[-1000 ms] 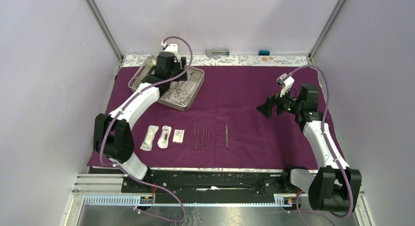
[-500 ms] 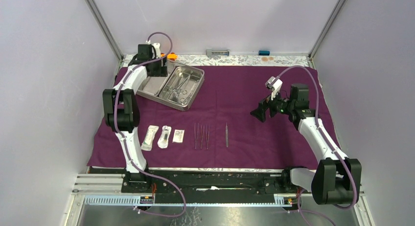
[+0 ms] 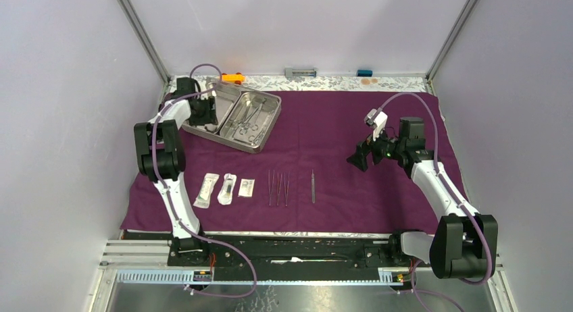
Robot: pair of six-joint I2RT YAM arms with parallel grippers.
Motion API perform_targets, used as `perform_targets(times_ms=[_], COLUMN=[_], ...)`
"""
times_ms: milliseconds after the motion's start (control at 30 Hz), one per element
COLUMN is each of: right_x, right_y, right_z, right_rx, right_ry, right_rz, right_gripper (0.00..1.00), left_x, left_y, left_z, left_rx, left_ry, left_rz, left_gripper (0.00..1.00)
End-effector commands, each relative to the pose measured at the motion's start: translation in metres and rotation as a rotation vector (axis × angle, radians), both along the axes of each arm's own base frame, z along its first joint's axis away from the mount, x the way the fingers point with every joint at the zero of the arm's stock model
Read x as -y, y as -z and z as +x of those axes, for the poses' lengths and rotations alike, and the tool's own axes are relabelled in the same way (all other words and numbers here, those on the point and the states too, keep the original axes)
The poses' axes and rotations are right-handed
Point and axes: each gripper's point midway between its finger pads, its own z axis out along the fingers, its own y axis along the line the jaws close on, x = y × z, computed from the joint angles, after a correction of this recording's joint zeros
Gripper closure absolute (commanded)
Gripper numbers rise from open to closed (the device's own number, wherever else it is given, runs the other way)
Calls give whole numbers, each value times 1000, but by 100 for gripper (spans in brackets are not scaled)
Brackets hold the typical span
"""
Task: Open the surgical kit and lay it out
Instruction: Pick up the medical item from the container.
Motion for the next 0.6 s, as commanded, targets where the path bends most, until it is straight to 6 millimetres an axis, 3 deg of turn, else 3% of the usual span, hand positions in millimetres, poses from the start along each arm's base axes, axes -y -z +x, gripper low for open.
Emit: perform_targets(times_ms=[0, 333, 467, 567], right_x=[3, 8, 8, 8], right_y=[3, 10, 13, 15], right_z=[4, 7, 7, 8], right_rx=[24, 25, 16, 14], right_ry=[-3, 11, 10, 7], right_rz=[-38, -70, -73, -73], right_gripper=[1, 1, 1, 1], left_x=[4, 23, 24, 22], left_y=[-10, -4, -25, -53], left_z=[-23, -70, -64, -46], left_rx=[6, -51, 5, 80], left_ry=[19, 39, 47, 27], left_rz=[-3, -88, -90, -86], left_gripper=[43, 46, 45, 42])
